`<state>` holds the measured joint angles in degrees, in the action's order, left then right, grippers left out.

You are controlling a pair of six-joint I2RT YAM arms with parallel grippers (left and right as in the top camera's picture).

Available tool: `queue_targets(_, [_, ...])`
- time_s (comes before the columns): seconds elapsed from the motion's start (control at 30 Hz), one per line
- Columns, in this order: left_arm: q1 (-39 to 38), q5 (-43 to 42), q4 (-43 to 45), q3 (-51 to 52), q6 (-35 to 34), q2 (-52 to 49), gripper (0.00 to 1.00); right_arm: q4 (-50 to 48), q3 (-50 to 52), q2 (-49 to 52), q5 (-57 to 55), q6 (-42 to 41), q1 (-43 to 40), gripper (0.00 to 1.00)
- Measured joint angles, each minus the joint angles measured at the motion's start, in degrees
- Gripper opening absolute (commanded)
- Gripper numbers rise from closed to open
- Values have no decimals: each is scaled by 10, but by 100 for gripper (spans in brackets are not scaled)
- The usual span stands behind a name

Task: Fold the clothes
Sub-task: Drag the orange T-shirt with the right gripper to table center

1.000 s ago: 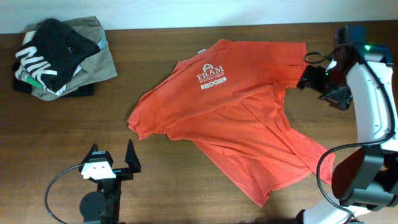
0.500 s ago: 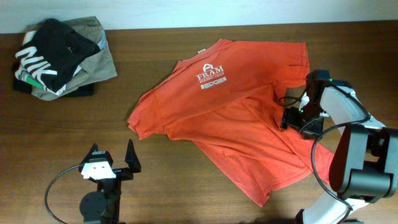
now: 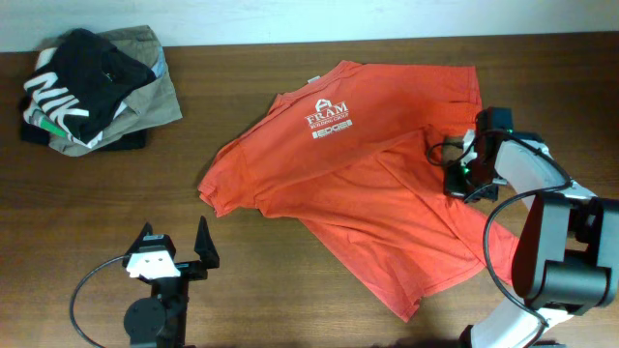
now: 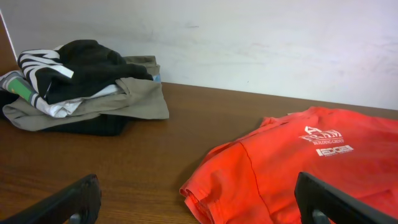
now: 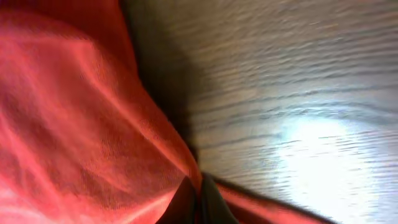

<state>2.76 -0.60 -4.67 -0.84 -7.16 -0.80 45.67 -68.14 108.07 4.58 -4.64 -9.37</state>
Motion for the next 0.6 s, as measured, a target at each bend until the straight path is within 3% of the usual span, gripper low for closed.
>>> queue_targets(0.1, [0,0,0,0,0,0,99,1,-59,0,-34,-18,0,4])
queue_targets(0.27, [0,0,0,0,0,0,99,1,-304,6,-79,-42,0,4])
queue_targets(0.3, [0,0,0,0,0,1,99,-1,-348,5,-90,-42,-2,23])
queue_targets(0.33, [0,0,0,0,0,1,99,-3,-386,5,-106,-43,-4,68])
queue_targets(0.37, [0,0,0,0,0,1,99,-3,-419,5,-121,-43,-10,99])
queue_targets(0.47, [0,0,0,0,0,1,99,5,-465,5,-148,-46,-38,99])
queue_targets(0.6, [0,0,0,0,0,1,99,107,-476,5,-157,-64,-51,99])
